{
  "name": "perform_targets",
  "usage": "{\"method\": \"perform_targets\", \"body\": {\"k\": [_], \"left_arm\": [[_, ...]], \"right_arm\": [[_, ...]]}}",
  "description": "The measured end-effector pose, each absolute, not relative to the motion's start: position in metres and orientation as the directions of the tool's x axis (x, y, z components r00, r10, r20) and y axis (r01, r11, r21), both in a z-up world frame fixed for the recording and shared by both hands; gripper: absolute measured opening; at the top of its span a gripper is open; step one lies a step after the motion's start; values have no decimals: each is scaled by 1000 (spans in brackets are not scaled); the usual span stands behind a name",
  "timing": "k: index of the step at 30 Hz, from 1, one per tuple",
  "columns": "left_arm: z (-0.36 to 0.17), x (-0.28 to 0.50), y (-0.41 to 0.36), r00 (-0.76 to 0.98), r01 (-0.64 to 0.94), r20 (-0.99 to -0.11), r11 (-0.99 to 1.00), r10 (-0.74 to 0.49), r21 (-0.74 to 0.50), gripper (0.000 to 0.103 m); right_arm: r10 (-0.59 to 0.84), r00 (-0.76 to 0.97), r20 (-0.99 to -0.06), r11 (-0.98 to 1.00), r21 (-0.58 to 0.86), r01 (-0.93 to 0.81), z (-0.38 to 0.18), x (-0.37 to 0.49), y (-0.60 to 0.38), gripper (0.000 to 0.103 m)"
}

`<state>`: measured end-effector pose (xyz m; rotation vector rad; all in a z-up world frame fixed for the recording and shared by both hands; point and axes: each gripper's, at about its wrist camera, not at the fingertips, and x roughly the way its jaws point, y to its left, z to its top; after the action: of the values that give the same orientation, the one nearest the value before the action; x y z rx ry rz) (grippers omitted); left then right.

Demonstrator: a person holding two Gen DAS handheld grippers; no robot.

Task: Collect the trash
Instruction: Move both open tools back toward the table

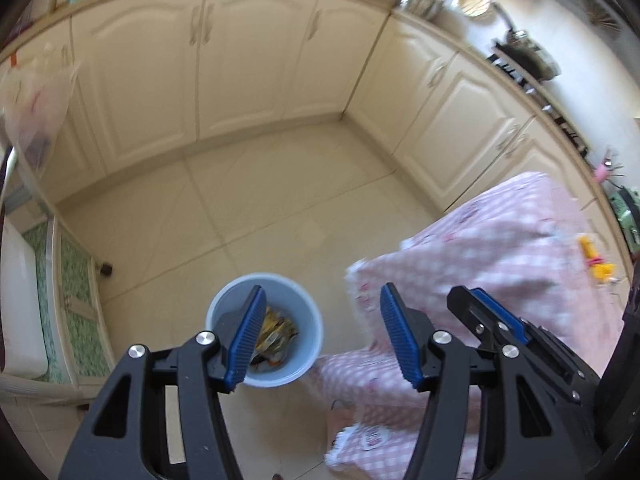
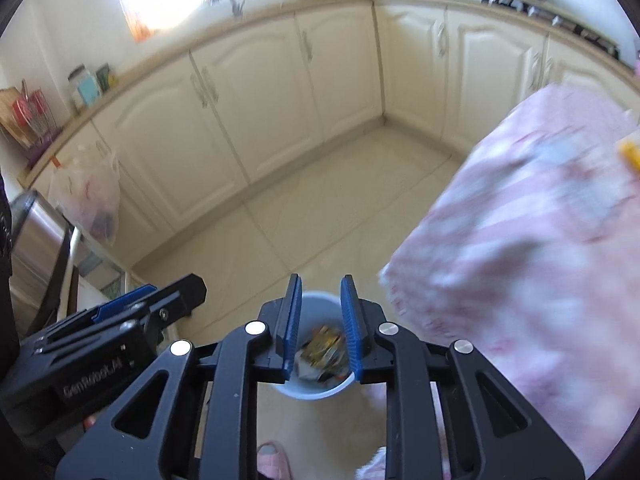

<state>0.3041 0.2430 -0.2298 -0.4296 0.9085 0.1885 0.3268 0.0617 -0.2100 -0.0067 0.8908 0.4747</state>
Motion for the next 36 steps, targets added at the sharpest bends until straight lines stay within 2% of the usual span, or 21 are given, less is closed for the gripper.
{"method": "perform_targets", "body": {"k": [6,14,24,32,36], "left_arm": [[-161,297,170,705,-202,-708,941,-54,-273,61],[-122,308,58,733,-47,-669,972,-121,-228,69],[-132,356,-69,680,117,-703,977,-208,-176,71],[-162,409,-102,635,104,-747,980,-196,-169,71],[-169,429,-110,628,96,-756,982,-186,-161,71]], "right_arm": [[367,664,-651,923,169,-345,-150,305,-16,27],[290,756,-587,957,188,-221,-119,300,-121,30],[158,792,-589,972,236,-19,-123,315,-255,43],[102,781,-616,966,249,70,-138,342,-310,49],[79,772,-630,964,247,103,-144,361,-327,59]]}}
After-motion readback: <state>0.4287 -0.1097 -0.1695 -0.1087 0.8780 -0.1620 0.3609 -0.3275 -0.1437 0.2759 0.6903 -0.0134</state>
